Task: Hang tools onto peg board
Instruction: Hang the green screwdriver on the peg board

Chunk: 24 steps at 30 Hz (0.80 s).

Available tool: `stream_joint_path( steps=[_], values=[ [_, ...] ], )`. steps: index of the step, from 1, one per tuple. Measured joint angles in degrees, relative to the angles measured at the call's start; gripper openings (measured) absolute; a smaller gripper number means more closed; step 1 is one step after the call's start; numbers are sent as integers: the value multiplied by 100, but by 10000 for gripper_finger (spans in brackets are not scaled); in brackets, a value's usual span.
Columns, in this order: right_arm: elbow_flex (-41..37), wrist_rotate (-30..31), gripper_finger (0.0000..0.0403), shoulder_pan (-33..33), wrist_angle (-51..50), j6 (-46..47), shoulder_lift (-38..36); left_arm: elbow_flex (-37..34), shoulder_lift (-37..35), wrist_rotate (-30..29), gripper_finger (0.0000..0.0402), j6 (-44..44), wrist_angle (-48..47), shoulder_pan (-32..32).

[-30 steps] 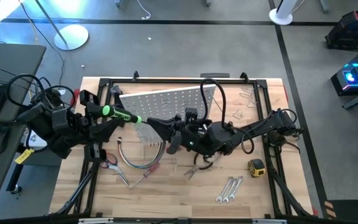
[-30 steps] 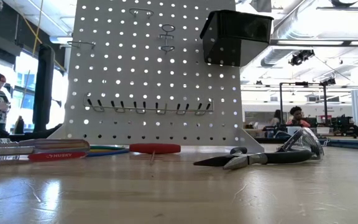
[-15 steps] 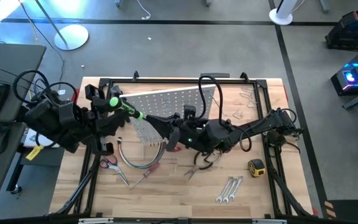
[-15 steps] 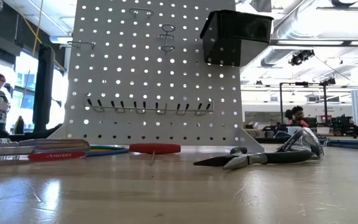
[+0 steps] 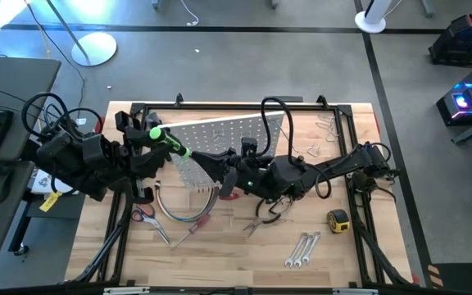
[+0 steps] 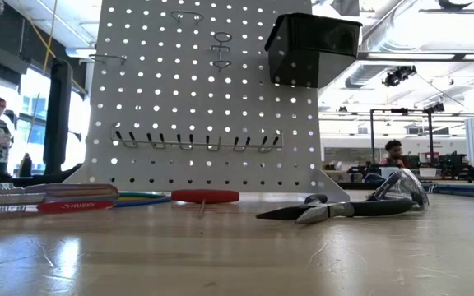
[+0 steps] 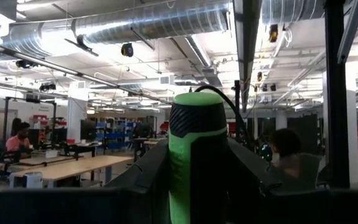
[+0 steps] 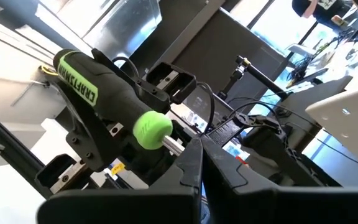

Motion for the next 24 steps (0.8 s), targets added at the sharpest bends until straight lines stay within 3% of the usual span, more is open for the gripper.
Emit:
stream_joint_path(
  steps=[14, 24],
  values=[
    [0, 7, 0, 36, -190, -746, -298, -1, -559, -1237, 115, 92, -1033, -679],
    [0, 34, 0, 84, -826, -533, -309, -2, -1119, -2239, 115, -86, -2088, -1317]
  ],
)
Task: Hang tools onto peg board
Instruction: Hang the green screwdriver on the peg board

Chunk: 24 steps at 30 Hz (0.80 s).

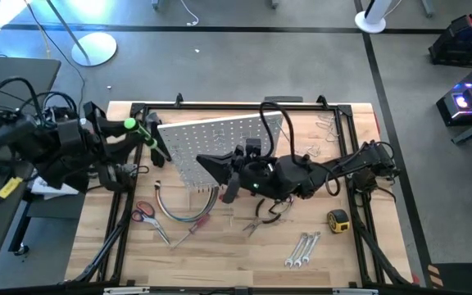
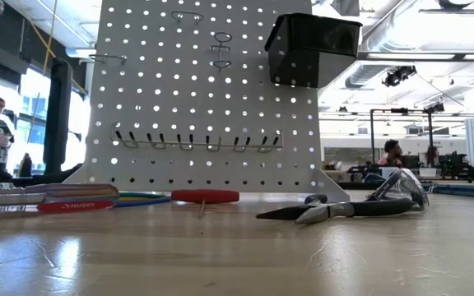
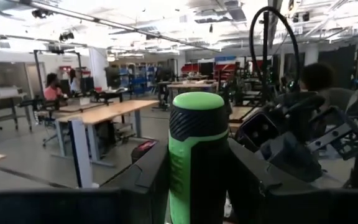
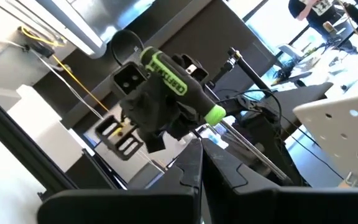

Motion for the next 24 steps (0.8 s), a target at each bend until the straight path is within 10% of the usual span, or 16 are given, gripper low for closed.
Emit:
stream_joint_path(
  steps=[24],
  values=[
    [2, -25, 0, -15, -65, -44, -2, 479, -271, 2021, 115, -2975, -3305, 1608]
  ],
)
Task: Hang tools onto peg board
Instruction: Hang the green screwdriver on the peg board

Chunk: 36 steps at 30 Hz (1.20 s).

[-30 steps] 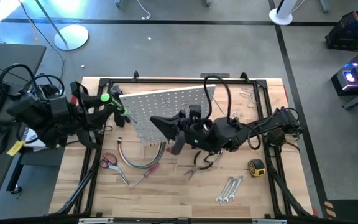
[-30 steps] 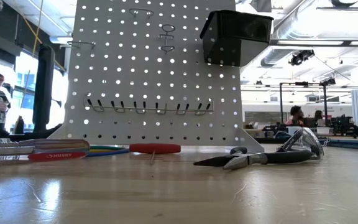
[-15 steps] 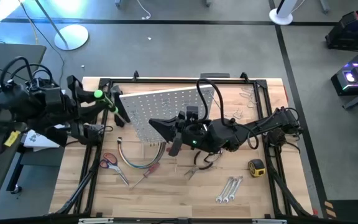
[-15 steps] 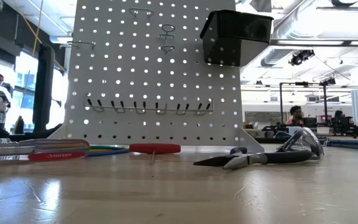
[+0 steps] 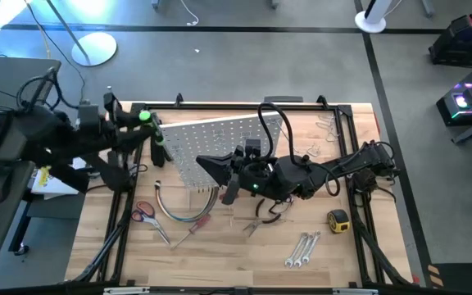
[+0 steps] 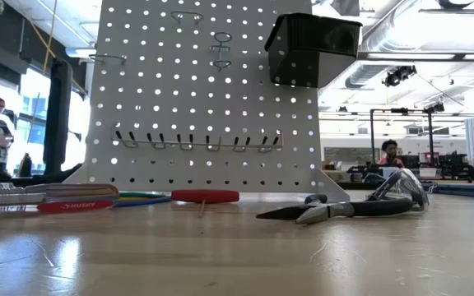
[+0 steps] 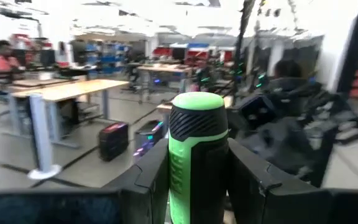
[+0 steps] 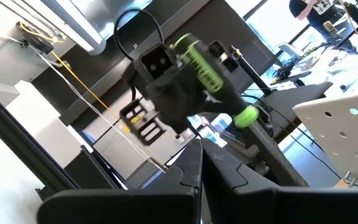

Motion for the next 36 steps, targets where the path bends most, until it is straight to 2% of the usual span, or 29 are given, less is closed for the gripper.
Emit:
stream_joint_path(
  steps=[3, 6, 8, 12, 19, 25, 36],
  values=[
    [0, -2, 0, 0, 0, 0, 0, 469, 219, 265, 115, -132, -618, 239],
    [0, -4, 0, 0, 0, -12, 0, 777, 378, 929, 115, -315, -1032, 494],
    [0, -27, 0, 0, -2, -87, 0, 806, 436, 1341, 115, -363, -1113, 714],
    [0, -74, 0, 0, 2, -107, 0, 779, 489, 1615, 115, -492, -1493, 927],
    [0, -249, 0, -2, 0, -105, 0, 800, 253, 2399, 115, -271, -1118, 1298],
    [0, -269, 0, 0, 0, -107, 0, 793, 309, 2740, 115, -203, -1248, 1555],
    [0, -286, 0, 0, -26, -107, 0, 793, 373, 2641, 115, -108, -1488, 1902]
  ],
)
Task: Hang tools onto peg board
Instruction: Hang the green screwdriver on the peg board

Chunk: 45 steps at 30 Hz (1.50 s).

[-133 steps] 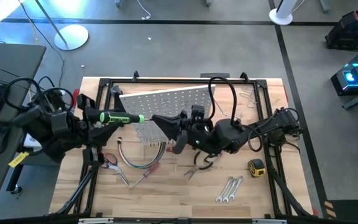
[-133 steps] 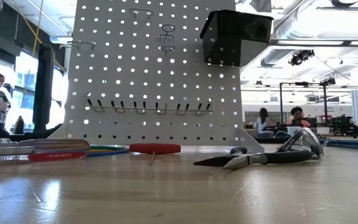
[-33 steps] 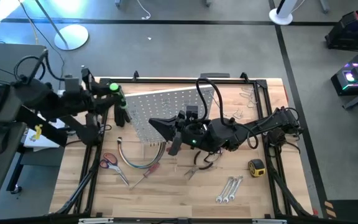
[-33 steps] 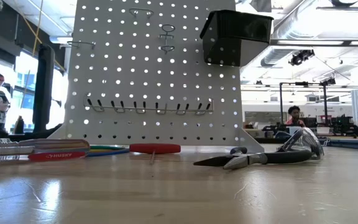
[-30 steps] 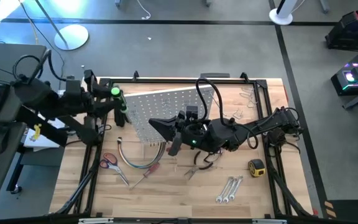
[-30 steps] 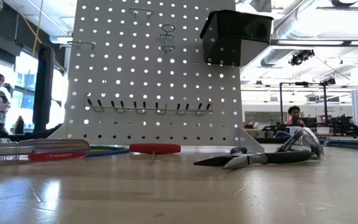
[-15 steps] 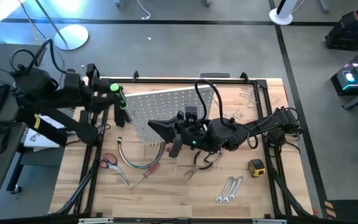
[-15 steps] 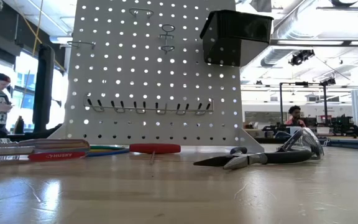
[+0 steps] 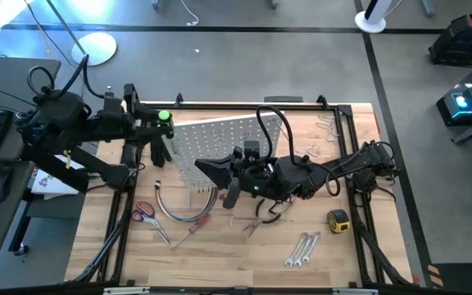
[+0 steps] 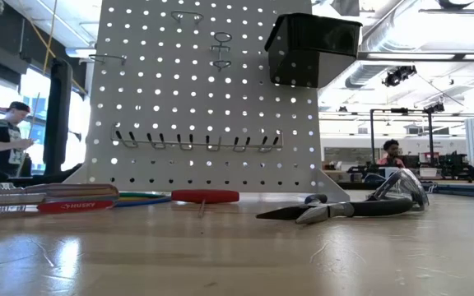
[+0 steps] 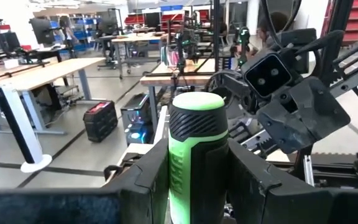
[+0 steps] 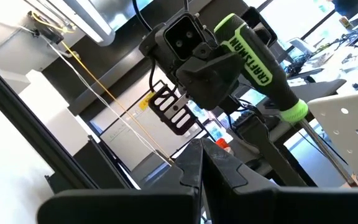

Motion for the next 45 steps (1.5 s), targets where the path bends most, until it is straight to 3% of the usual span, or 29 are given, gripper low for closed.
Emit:
stream_joint_path(
  steps=[5, 17, 24, 32, 45],
  values=[
    [0, 0, 0, -2, 0, 0, 0, -57, -1, -3, 115, -165, 37, 6],
    [0, 2, 0, -7, 0, -2, 0, -1171, -455, -513, 115, -346, 1001, -145],
    [0, 4, 0, -7, 0, -44, 0, -1558, -905, -747, 115, -609, 1071, -405],
    [2, 4, 0, -59, 7, -44, 0, -2123, -948, -979, 115, -763, 1569, -645],
    [2, 6, 0, -66, 9, -42, 0, -2284, -1051, -1421, 115, -380, 1769, -868]
  ],
)
